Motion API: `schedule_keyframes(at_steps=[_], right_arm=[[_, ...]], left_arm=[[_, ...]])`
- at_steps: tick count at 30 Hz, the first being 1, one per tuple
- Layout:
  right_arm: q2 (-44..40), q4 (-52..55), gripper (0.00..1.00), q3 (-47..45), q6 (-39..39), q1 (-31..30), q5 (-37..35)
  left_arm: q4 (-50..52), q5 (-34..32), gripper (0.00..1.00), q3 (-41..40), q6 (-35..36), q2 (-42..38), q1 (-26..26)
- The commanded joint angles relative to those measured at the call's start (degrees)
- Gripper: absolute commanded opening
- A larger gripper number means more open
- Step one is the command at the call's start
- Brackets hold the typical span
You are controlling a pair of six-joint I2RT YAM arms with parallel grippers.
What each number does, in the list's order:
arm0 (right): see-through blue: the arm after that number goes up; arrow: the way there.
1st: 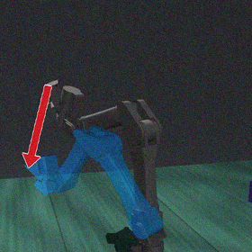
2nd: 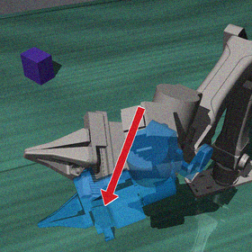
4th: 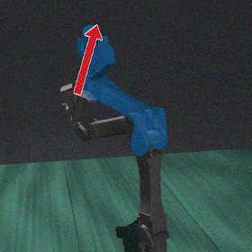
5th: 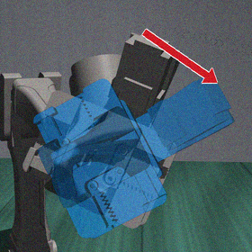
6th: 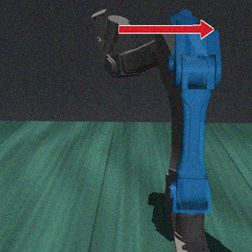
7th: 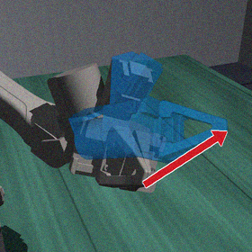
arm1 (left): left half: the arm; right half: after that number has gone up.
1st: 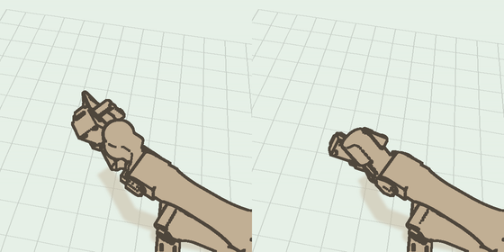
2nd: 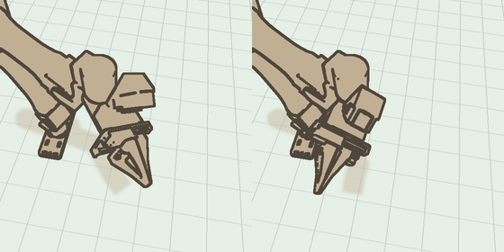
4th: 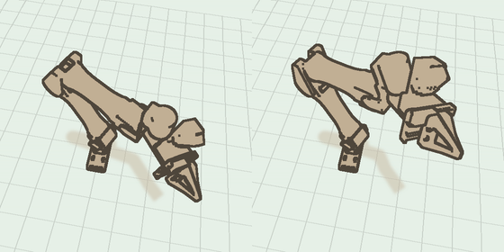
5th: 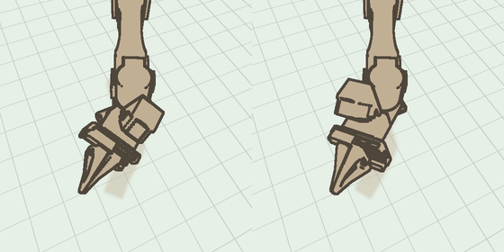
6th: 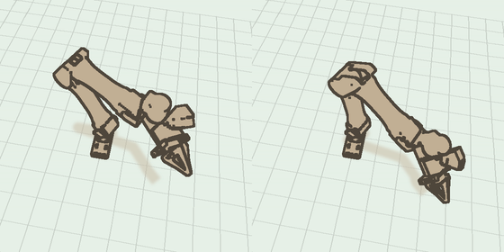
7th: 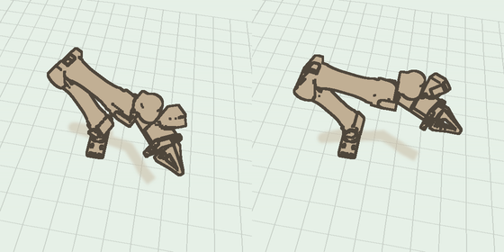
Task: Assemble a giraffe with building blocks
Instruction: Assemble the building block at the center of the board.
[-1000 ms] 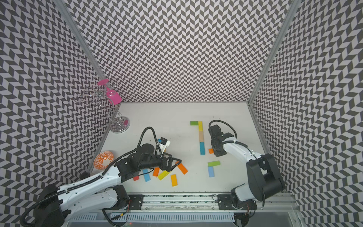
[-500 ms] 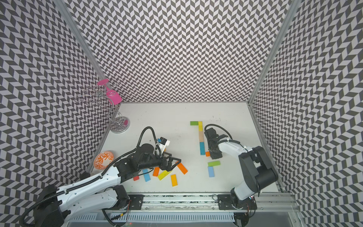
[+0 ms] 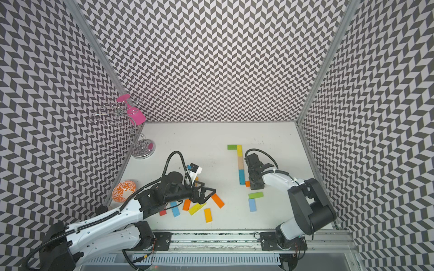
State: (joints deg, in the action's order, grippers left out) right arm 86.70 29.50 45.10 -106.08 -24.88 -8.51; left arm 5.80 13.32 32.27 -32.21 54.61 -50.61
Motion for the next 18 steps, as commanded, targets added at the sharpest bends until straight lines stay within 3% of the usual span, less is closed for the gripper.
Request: schedule_keyframes(at_steps=[1,18], right_arm=[[-0.3,0.4,0.7,-2.2,-2.3,-0.9,1.8],[-0.5,-3.4,0.67,-3.8,-5.1,-2.4,3.4]], left_arm=[[0.6,-0.9,1.0,0.0,1.0,-1.1,-0.3],[1.1,-1.8,1.0,-0.4,1.2,-1.3,0.0]])
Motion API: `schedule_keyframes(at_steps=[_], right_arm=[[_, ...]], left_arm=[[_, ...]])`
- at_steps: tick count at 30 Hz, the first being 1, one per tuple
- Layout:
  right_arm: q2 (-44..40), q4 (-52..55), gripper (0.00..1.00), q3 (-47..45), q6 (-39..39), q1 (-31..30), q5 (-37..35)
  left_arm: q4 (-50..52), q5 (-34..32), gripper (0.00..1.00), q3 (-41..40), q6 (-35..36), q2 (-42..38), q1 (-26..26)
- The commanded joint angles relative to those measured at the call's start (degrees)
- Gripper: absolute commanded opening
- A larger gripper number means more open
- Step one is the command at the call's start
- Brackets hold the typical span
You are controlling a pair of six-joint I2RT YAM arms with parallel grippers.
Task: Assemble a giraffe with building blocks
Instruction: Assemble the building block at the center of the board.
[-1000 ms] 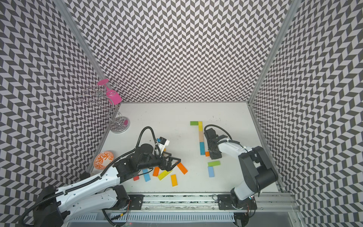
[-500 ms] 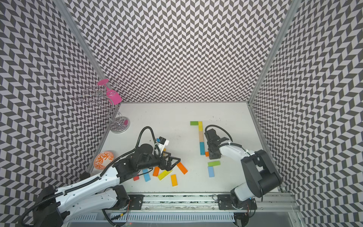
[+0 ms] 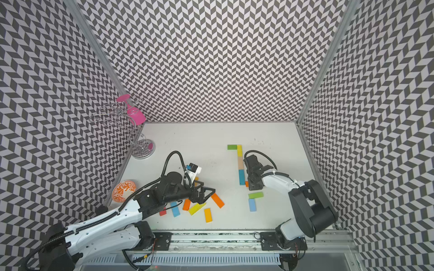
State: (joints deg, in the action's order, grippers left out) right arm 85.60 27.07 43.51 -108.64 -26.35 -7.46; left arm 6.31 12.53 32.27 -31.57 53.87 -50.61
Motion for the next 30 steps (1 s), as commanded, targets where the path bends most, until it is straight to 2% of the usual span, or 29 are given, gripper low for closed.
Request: schedule_keyframes(at_steps=[1,30], right_arm=[[0.5,-1.4,0.67,-2.4,-2.7,-1.0,2.4],[-0.3,-3.5,0.67,-2.5,-5.2,-2.7,0.9]], left_arm=[[0.6,-1.0,1.0,-0.4,0.5,-0.5,-0.1],[1.5,-1.4,1.0,-0.7,1.0,-1.5,1.0]])
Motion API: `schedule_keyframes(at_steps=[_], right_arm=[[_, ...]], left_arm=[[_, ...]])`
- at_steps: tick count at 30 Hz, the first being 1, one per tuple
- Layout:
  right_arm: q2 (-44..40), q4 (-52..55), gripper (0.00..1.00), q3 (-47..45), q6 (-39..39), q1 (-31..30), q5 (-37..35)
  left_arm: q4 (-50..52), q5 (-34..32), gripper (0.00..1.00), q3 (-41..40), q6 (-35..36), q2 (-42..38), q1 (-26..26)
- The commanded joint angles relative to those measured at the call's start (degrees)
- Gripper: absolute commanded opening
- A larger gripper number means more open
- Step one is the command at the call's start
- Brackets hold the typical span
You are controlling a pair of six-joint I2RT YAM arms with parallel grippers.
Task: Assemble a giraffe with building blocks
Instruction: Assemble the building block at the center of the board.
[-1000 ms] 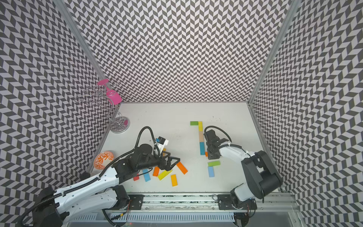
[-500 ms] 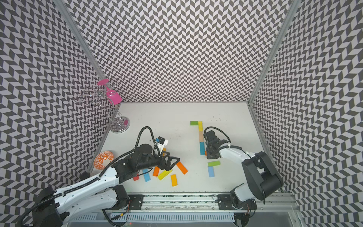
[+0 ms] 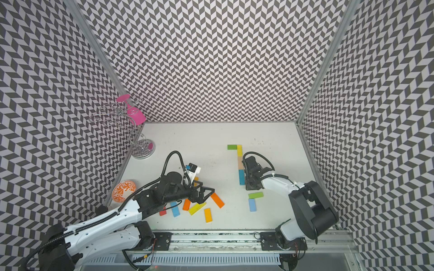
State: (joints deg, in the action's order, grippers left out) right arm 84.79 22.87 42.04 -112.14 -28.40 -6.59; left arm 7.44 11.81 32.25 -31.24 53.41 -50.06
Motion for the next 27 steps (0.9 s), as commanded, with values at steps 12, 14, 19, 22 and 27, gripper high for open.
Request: schedule_keyframes(at_steps=[12,14,19,22,27], right_arm=[[-0.7,1.5,0.66,-0.4,-1.4,-0.9,-2.5],[-0.7,1.5,0.66,-0.1,-1.2,-0.9,-2.6],[-0.5,1.7,0.66,0.3,-0.8,-1.0,-3.0],[-0.3,1.3,0.66,0.1,-0.7,-1.0,-2.8],[-0.2,0.7,0.66,0.1,-0.7,-1.0,-2.9]], left_arm=[[0.7,-0.7,1.0,-0.8,0.6,-1.8,0.7],[0.6,-0.7,1.0,-0.7,0.6,-1.7,0.8],[0.8,-0.7,1.0,-0.7,0.6,-2.0,0.8],[0.7,-0.7,1.0,-0.8,0.6,-2.0,0.8],[0.7,-0.9,1.0,-0.8,0.5,-2.2,0.8]])
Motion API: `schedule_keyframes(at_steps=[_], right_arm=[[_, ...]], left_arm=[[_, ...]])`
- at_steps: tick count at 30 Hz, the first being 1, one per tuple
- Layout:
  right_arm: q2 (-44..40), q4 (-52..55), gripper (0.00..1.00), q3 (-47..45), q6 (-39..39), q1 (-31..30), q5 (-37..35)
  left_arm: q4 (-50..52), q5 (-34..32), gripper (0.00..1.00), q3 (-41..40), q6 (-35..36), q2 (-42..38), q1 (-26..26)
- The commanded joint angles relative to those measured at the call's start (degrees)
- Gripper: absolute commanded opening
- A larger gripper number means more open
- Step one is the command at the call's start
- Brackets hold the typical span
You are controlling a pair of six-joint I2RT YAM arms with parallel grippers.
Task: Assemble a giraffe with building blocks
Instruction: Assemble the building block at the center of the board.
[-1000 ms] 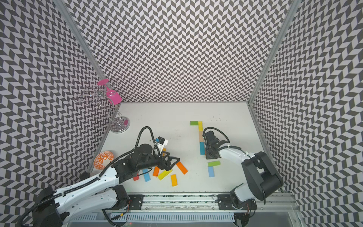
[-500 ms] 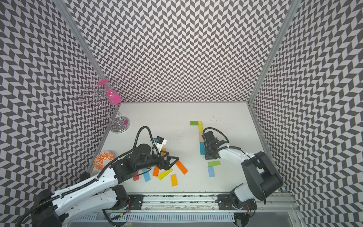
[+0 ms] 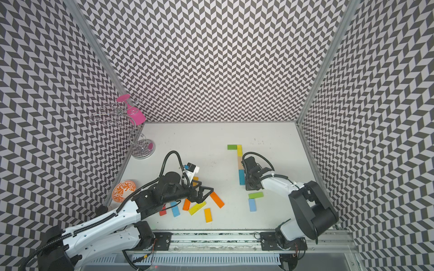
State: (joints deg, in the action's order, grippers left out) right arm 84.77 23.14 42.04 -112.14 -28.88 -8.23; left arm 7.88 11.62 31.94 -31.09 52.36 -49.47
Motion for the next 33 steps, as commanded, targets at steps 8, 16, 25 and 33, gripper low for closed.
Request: schedule_keyframes(at_steps=[8,16,25,33], right_arm=[[0.4,0.1,0.66,0.5,-0.7,-0.6,-1.5],[0.7,0.1,0.66,0.6,-0.6,-0.7,-1.8],[0.6,0.1,0.66,1.2,-0.5,-0.7,-2.3],[0.1,1.3,0.68,3.0,2.1,-1.3,-2.2]], left_arm=[[0.4,-0.8,1.0,-0.5,0.4,-1.4,0.3],[0.5,-1.0,1.0,-0.5,0.4,-1.5,0.3],[0.5,-1.0,1.0,-0.6,0.3,-1.6,0.3],[0.6,-0.9,1.0,-0.4,0.3,-1.6,0.4]])
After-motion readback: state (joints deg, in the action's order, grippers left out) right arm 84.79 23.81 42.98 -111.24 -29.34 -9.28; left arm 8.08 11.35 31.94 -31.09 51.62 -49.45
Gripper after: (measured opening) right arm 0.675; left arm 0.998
